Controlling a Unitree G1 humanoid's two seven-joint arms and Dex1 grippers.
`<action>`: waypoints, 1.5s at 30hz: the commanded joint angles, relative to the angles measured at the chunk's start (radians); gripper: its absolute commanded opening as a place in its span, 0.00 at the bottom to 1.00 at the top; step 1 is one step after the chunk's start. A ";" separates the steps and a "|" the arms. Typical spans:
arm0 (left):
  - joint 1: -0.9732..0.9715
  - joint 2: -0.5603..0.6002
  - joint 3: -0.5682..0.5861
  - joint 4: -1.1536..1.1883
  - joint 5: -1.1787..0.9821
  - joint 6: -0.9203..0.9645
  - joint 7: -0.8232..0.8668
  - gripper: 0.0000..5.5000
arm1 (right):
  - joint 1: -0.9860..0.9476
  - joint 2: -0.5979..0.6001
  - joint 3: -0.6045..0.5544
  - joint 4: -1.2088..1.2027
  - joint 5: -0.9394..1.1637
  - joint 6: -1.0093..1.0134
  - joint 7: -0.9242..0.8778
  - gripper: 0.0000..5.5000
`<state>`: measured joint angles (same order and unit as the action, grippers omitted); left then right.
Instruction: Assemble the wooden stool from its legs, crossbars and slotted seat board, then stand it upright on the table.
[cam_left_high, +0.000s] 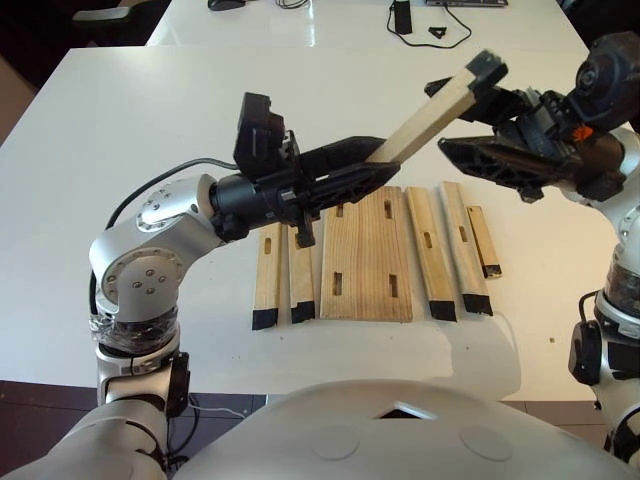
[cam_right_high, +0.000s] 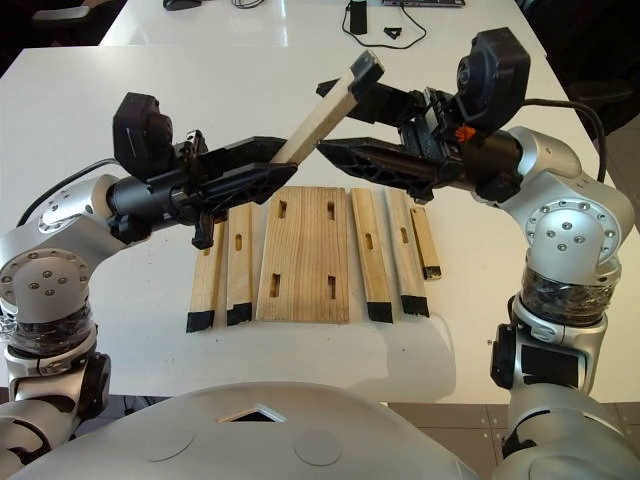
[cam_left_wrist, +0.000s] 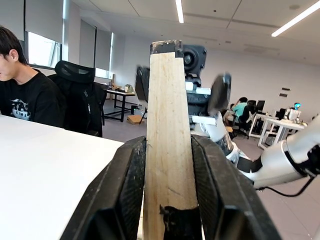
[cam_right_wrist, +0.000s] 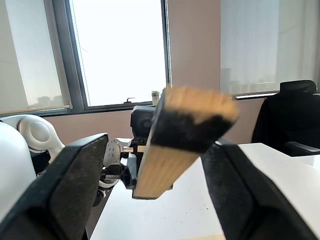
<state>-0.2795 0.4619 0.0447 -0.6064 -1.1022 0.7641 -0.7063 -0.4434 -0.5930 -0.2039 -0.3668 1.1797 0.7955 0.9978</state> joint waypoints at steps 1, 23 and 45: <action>-0.006 0.012 -0.016 0.001 0.028 -0.019 -0.008 0.24 | -0.026 -0.030 0.003 0.004 0.018 0.021 0.020 0.59; -0.030 -0.012 -0.048 0.037 0.163 -0.084 0.057 0.24 | 0.014 -0.087 0.072 -0.011 -0.096 -0.024 0.124 0.25; 0.148 -0.021 -0.113 0.077 0.458 -0.220 0.103 0.49 | 0.001 -0.264 0.174 0.383 -0.659 -0.465 0.312 0.23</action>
<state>-0.1586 0.4475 -0.0492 -0.5098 -0.6722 0.5629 -0.6133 -0.4550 -0.8128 -0.0654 -0.0528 0.6126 0.4261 1.2642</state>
